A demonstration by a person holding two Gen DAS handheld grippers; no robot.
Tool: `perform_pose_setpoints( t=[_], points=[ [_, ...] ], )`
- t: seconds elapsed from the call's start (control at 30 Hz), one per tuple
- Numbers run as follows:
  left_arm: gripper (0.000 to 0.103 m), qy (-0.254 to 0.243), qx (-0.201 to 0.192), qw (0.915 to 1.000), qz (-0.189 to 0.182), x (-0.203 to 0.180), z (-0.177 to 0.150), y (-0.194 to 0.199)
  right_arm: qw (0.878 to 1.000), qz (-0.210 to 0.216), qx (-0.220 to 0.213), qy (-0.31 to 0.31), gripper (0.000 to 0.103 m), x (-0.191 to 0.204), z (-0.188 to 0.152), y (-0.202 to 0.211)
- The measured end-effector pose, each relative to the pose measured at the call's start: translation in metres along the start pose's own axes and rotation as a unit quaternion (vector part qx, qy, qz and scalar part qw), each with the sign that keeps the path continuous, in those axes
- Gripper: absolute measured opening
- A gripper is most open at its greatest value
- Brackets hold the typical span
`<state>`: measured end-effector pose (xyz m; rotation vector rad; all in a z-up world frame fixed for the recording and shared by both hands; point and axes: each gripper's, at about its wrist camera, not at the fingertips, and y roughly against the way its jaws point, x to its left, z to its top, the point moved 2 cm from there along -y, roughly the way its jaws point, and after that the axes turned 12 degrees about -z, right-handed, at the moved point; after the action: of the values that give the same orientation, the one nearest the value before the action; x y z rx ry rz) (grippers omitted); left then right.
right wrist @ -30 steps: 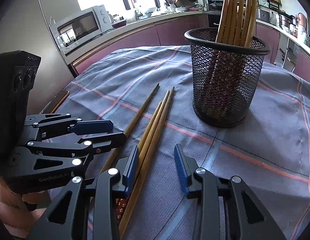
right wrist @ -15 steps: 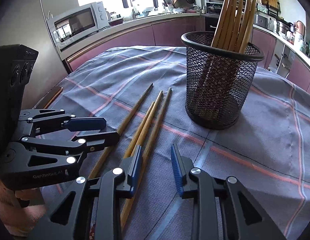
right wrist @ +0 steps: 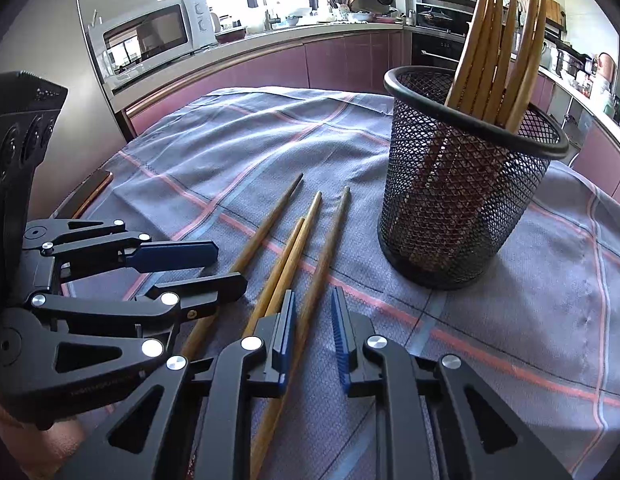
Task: Organize utensils
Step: 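Grasp another chopstick with the left tool while the right tool grasps one too, then carry the left tool's upright chopstick into the cup while the right tool lowers its own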
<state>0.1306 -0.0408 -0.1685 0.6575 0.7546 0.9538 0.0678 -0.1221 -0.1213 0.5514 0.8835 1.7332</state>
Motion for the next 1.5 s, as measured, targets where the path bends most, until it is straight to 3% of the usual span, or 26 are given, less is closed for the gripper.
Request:
perform_pose_setpoints(
  t=[0.17, 0.47, 0.83, 1.5],
  points=[
    [0.012, 0.013, -0.002, 0.9998, -0.013, -0.002, 0.001, -0.001, 1.000, 0.015, 0.002, -0.019, 0.008, -0.005, 0.000, -0.001],
    [0.009, 0.030, -0.009, 0.9994, -0.014, 0.000, 0.000, 0.005, 0.998, 0.042, -0.012, -0.044, 0.006, -0.022, -0.001, 0.013],
    [0.008, 0.030, -0.036, 0.9980, -0.042, -0.005, 0.006, 0.032, 0.993, 0.085, -0.047, -0.059, 0.005, -0.034, 0.001, 0.044],
    [0.008, 0.004, -0.107, 0.9883, -0.108, -0.025, 0.030, 0.097, 0.982, 0.085, -0.142, -0.092, 0.005, -0.066, 0.020, 0.101]
  ],
)
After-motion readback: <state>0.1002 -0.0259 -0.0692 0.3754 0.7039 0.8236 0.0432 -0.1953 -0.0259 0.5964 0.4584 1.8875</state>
